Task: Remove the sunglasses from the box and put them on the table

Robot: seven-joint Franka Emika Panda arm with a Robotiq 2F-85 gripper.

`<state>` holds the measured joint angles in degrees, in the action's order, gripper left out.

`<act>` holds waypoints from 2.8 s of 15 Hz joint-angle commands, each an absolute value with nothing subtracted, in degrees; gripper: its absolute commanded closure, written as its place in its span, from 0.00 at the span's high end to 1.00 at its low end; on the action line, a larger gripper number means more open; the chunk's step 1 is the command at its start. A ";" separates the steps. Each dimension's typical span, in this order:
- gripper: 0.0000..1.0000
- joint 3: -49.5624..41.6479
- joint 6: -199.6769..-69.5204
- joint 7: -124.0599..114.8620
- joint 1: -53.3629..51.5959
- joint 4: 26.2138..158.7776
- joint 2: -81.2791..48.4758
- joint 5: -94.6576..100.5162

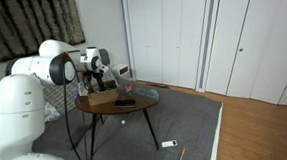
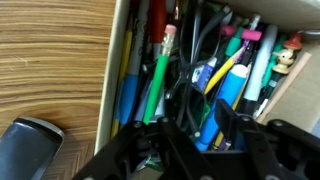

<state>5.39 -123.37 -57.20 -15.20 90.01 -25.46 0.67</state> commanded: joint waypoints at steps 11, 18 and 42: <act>0.02 4.33 -119.76 -59.79 -17.46 86.97 -25.75 1.09; 0.02 4.63 -122.84 -59.95 -15.48 91.73 -19.41 -1.51; 0.02 1.67 -131.15 -39.10 -1.84 122.88 -2.58 -36.51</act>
<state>1.91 -132.04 -40.61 -2.28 122.54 -1.46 -33.93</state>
